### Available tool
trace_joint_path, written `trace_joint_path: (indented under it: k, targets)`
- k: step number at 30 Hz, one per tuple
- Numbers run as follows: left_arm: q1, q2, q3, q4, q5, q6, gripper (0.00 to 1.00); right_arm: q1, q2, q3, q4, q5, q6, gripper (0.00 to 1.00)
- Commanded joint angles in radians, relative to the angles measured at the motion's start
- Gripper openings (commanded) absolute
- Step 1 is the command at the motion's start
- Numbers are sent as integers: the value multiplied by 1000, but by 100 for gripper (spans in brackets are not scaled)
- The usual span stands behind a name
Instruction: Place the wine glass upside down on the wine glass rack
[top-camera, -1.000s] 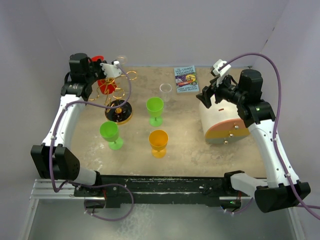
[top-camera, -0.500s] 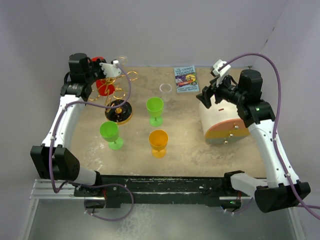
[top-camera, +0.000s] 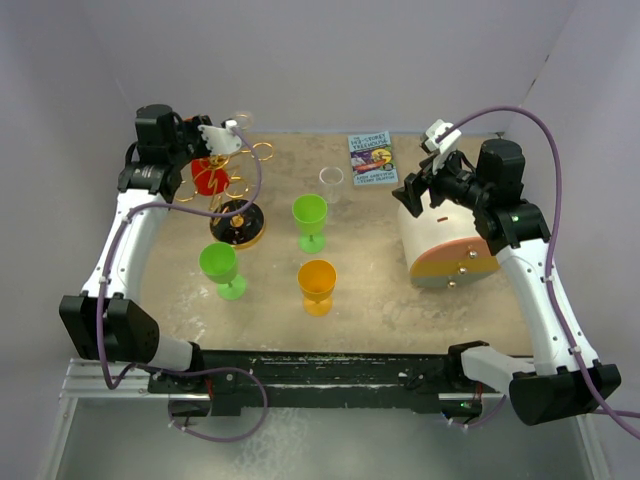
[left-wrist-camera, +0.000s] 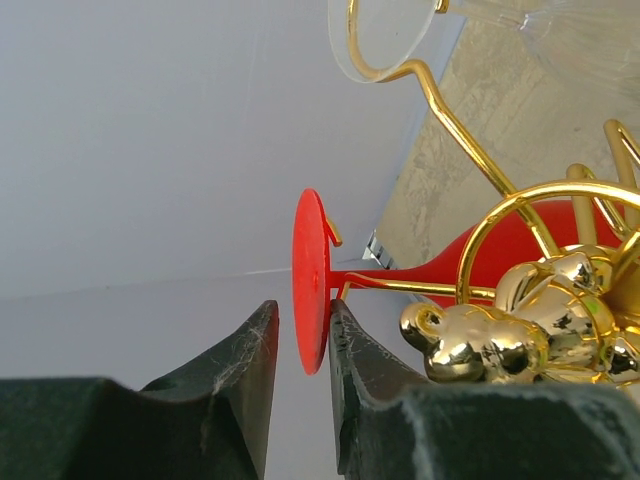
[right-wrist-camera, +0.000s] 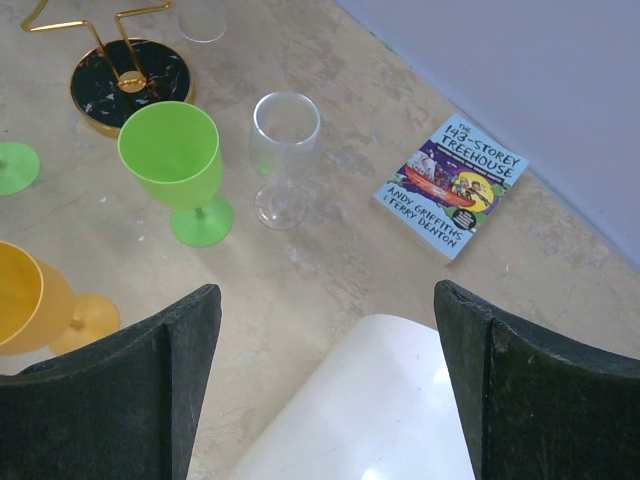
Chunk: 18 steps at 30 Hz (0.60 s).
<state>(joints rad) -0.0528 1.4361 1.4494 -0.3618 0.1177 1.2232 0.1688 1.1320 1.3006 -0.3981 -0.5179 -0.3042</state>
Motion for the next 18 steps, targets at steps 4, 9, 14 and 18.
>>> trace_joint_path:
  k: [4,9,14,18]
  targets:
    - [5,-29,63,-83,30,8,32,-5,-8,-6,31,-17,-13,89]
    - [7,-28,63,-101,11,20,34,-5,-8,-6,31,-17,-13,89]
    - [13,-27,74,-133,-5,30,37,-5,-6,-6,31,-20,-13,89]
    - [17,-21,86,-156,-17,33,39,-6,-6,-6,31,-21,-12,89]
